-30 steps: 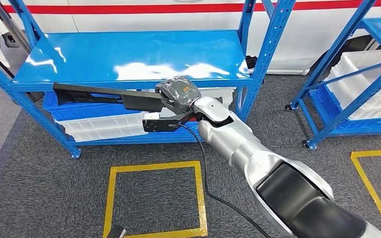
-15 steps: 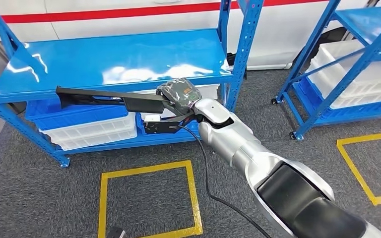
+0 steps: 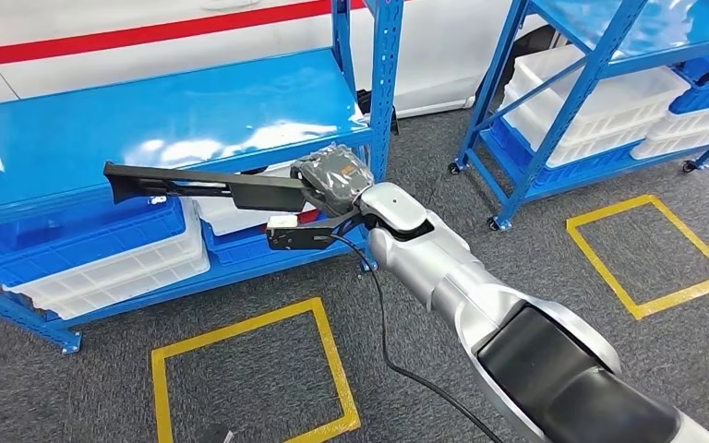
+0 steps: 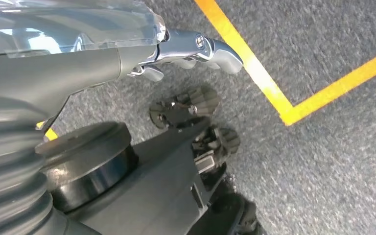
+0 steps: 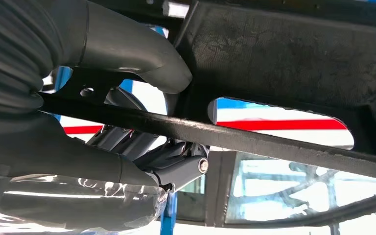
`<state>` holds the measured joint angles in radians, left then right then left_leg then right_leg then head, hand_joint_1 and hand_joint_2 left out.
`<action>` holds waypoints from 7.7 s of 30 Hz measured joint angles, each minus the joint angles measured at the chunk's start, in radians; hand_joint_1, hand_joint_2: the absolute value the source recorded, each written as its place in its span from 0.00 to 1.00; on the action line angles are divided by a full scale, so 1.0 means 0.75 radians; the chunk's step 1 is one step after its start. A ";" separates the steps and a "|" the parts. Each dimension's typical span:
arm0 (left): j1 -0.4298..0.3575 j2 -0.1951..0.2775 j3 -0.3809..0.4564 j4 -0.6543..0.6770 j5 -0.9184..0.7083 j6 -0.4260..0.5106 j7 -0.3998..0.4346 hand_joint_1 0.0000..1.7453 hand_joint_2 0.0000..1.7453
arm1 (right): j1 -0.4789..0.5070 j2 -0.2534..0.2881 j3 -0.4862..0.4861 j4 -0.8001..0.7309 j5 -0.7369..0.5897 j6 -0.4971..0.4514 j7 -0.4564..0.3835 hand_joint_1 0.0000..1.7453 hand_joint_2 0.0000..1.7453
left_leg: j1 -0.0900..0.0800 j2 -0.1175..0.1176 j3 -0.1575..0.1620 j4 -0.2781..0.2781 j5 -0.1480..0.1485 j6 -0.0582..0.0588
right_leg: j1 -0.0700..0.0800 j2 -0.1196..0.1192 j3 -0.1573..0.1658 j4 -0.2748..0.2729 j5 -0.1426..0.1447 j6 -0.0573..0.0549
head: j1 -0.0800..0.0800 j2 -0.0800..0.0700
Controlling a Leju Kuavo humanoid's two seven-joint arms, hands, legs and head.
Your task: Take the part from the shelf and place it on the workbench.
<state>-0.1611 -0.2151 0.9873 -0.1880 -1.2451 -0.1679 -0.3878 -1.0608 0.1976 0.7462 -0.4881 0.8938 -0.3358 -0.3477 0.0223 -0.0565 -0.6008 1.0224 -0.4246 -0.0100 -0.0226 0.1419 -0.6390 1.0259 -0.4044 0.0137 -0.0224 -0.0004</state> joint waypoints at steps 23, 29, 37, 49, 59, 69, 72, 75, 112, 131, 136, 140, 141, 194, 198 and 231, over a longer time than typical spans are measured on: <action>0.021 0.007 -0.002 0.000 0.012 0.004 -0.007 0.00 1.00 | 0.011 0.005 0.006 -0.003 -0.019 -0.008 -0.012 1.00 1.00 | -0.008 0.086 -0.137 0.357 -0.179 -0.029 | 0.012 -0.118 0.015 -0.025 0.012 -0.048 | 0.000 0.000; 0.028 0.013 -0.002 0.000 0.028 0.011 -0.014 0.00 1.00 | -0.001 0.018 0.007 -0.003 -0.035 0.001 -0.019 1.00 1.00 | 0.014 -0.034 0.022 0.019 -0.042 -0.029 | -0.001 -0.007 -0.020 0.009 0.016 0.002 | 0.000 0.000; 0.033 0.012 -0.002 0.000 0.032 0.020 0.009 0.00 1.00 | -0.007 0.012 0.007 0.007 -0.064 -0.010 -0.024 1.00 1.00 | -0.005 0.107 0.017 0.001 -0.020 0.032 | 0.008 -0.177 -0.203 0.360 -0.139 0.027 | 0.001 0.000; 0.025 0.010 -0.002 0.000 0.034 0.027 0.035 0.00 1.00 | -0.002 0.007 0.006 0.007 -0.069 -0.020 -0.013 1.00 1.00 | -0.027 0.148 -0.010 0.102 -0.109 -0.005 | 0.031 -0.202 0.006 -0.028 0.017 -0.065 | 0.001 0.000; 0.033 0.013 -0.002 0.000 0.023 0.096 0.182 0.00 1.00 | 0.029 0.014 0.007 0.006 -0.078 -0.018 -0.012 1.00 1.00 | 0.010 -0.033 0.025 0.021 -0.047 -0.027 | 0.017 -0.015 -0.025 0.015 0.017 -0.029 | 0.001 0.000; 0.037 0.013 -0.027 0.000 -0.029 0.140 0.227 0.00 1.00 | 0.047 0.006 0.005 0.000 -0.086 -0.017 -0.008 1.00 1.00 | -0.007 0.141 0.030 -0.002 -0.034 0.033 | 0.015 -0.186 -0.216 0.380 -0.127 0.014 | 0.001 0.000; 0.035 0.013 -0.041 0.000 -0.040 0.142 0.235 0.00 1.00 | 0.050 0.005 0.005 -0.006 -0.084 -0.018 0.002 1.00 1.00 | -0.014 0.191 0.040 -0.001 -0.044 0.023 | 0.031 -0.257 -0.069 0.119 -0.021 -0.008 | 0.001 0.000; 0.031 0.011 -0.053 0.000 -0.048 0.144 0.245 0.00 1.00 | 0.051 0.004 0.005 -0.018 -0.080 -0.019 0.007 1.00 1.00 | -0.024 0.236 0.048 -0.001 -0.056 0.005 | 0.054 -0.287 -0.016 0.008 -0.007 -0.035 | 0.001 0.000; 0.012 0.019 -0.088 0.000 -0.067 0.152 0.323 0.00 1.00 | 0.108 0.060 -0.053 -0.059 0.000 -0.019 0.049 1.00 1.00 | -0.006 0.099 -0.067 0.270 -0.208 -0.037 | 0.035 -0.164 0.005 -0.019 0.001 -0.076 | 0.001 0.000; 0.033 0.031 -0.111 0.000 -0.076 0.150 0.247 0.00 1.00 | 0.143 0.079 -0.123 -0.061 0.052 -0.022 0.047 1.00 1.00 | -0.006 0.153 0.020 -0.022 -0.023 0.024 | 0.015 -0.191 -0.171 0.303 -0.112 0.000 | 0.001 0.000; 0.032 0.032 -0.111 0.000 -0.071 0.113 0.254 0.00 1.00 | 0.150 0.077 -0.135 -0.077 0.067 -0.025 0.050 1.00 1.00 | -0.019 0.228 0.043 -0.020 -0.047 -0.008 | 0.041 -0.295 -0.012 0.001 -0.016 -0.030 | 0.001 0.000; 0.024 0.033 -0.112 0.000 -0.067 0.084 0.268 0.00 1.00 | 0.157 0.070 -0.162 -0.097 0.078 -0.024 0.065 1.00 1.00 | -0.007 0.182 0.039 0.036 -0.100 -0.035 | 0.029 -0.224 0.000 -0.014 -0.011 -0.057 | 0.001 0.000; 0.025 0.034 -0.113 0.000 -0.067 0.082 0.271 0.00 1.00 | 0.157 0.069 -0.167 -0.102 0.081 -0.022 0.068 1.00 1.00 | -0.003 0.138 0.008 0.108 -0.139 -0.038 | 0.025 -0.207 0.004 -0.015 -0.010 -0.063 | 0.001 0.000; 0.044 0.061 -0.116 -0.003 -0.052 0.073 0.275 0.00 1.00 | 0.232 0.149 -0.205 -0.155 0.101 -0.027 0.064 1.00 1.00 | -0.001 0.177 0.034 -0.031 -0.033 0.019 | 0.016 -0.234 -0.084 0.145 -0.057 0.005 | 0.001 0.000; 0.043 0.062 -0.117 -0.003 -0.051 0.073 0.274 0.00 1.00 | 0.228 0.154 -0.205 -0.155 0.098 -0.033 0.059 1.00 1.00 | -0.013 0.231 0.055 -0.030 -0.053 -0.010 | 0.038 -0.264 0.001 -0.014 -0.017 -0.022 | 0.001 0.000; 0.028 0.063 -0.116 -0.004 -0.045 0.062 0.262 0.00 1.00 | 0.231 0.163 -0.213 -0.143 0.110 -0.061 0.062 1.00 1.00 | -0.010 0.193 0.041 -0.009 -0.062 -0.020 | 0.030 -0.231 0.020 -0.029 -0.018 -0.033 | 0.001 0.000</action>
<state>-0.1402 -0.1677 0.9003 -0.1907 -1.2785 -0.1213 -0.1910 -0.8876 0.3197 0.5867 -0.5957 0.9764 -0.3816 -0.3014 0.0151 0.0883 -0.5702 1.0154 -0.4714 -0.0249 -0.0002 -0.0313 -0.6240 1.0043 -0.4180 -0.0111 -0.0214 -0.0004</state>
